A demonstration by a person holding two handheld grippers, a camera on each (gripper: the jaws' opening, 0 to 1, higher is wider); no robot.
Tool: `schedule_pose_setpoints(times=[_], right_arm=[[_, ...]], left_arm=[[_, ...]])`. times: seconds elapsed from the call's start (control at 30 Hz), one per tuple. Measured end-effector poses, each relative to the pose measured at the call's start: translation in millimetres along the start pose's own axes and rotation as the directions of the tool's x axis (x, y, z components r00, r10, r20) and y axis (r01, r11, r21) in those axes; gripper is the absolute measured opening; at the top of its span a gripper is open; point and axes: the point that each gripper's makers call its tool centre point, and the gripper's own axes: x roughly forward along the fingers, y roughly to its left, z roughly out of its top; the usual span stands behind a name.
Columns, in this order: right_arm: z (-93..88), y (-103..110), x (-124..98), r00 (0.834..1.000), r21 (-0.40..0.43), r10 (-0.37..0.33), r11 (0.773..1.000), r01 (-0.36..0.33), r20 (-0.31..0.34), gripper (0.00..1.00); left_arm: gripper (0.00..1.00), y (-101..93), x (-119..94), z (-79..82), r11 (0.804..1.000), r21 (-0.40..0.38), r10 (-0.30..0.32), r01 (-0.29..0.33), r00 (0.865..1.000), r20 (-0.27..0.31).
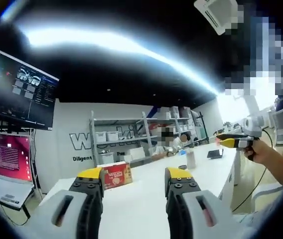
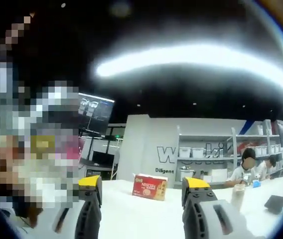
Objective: Tear open the coffee pouch, take out the coffee, and pour the coffee from the pouch into the cup
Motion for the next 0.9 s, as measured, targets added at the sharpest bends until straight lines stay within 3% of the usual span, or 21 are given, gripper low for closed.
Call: schedule_pose_setpoints(times=[0.33,0.67,0.9], right_arm=[[-0.7,-0.4,-1.5,1.0,-0.005,-0.007,1.0,0.007,-0.002,0.65],[-10.6,4.4,5.6,1.0,0.007,0.013,1.0,-0.013,-0.022,0.65],[-6.6,0.0,3.8,1.0,0.009,0.006,1.0,-0.006,-0.017,0.65]], left_arm=[[0.51,2.0,0.3,-1.5,1.0,0.0,-0.005,0.005,1.0,-0.003],[0.52,17.1,-1.6,-2.8,1.0,0.009,0.029,-0.029,1.0,-0.006],[0.53,13.7,2.3,-4.6,1.0,0.015,0.021,-0.021,1.0,-0.01]])
